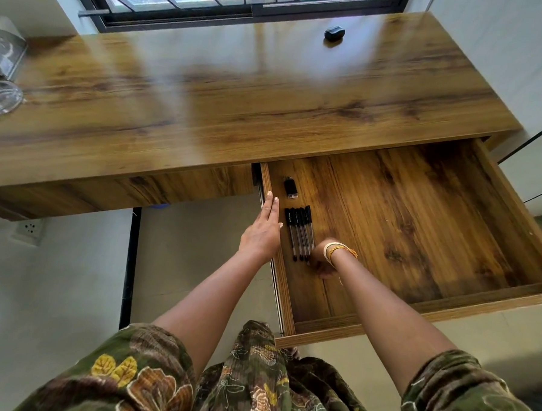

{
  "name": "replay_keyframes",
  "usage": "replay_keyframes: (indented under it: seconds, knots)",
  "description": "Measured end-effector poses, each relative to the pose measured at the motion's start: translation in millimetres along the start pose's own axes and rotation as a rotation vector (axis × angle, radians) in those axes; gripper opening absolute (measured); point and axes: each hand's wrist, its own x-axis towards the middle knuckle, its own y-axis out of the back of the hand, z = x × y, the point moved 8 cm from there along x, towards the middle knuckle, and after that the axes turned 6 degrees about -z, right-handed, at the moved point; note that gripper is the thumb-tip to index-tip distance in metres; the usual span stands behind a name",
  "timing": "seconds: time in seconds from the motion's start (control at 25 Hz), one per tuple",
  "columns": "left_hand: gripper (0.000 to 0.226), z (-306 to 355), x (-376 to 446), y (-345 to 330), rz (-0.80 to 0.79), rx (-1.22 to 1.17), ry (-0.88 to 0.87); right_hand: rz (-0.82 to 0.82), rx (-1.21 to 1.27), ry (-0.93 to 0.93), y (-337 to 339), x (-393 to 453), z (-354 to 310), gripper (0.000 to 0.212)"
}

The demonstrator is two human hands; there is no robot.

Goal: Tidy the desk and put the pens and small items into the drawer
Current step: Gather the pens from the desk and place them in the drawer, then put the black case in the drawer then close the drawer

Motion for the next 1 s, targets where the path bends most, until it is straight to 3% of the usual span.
replay_keyframes:
  seconds: [0.12, 0.16, 0.32, 0.44, 0.72, 1.0]
  knots:
    - [0.059, 0.8, -2.9, 2.2, -0.013, 0.004, 0.009, -0.006, -0.033, 0.015, 4.5, -6.2, -0.1, 0.011]
    - [0.059, 0.9, -3.7, 3.2, -0.021, 0.017, 0.012, 0.034, -0.006, 0.035, 9.2, -6.6, -1.1, 0.007]
    - [0.058, -2.5, -3.7, 2.8, -0.051, 0.108, 0.008, 0.311, 0.002, 0.188, 34.5, -21.7, -17.7, 0.025]
    - [0.058, -3.5, -2.3, 4.4, -0.047, 0.144, -0.005, 0.388, -0.004, 0.265, 42.0, -34.0, -36.8, 0.029]
    - [0.056, -23.1, 1.7, 58.9, 0.219, 0.167, -0.069, 0.495, 0.053, 0.504, 47.7, -53.3, -100.8, 0.015]
    - [0.055, -92.0, 44.3, 144.2, 0.286, 0.191, -0.044, 0.656, 0.195, 0.635, 32.8, -69.9, -201.5, 0.011]
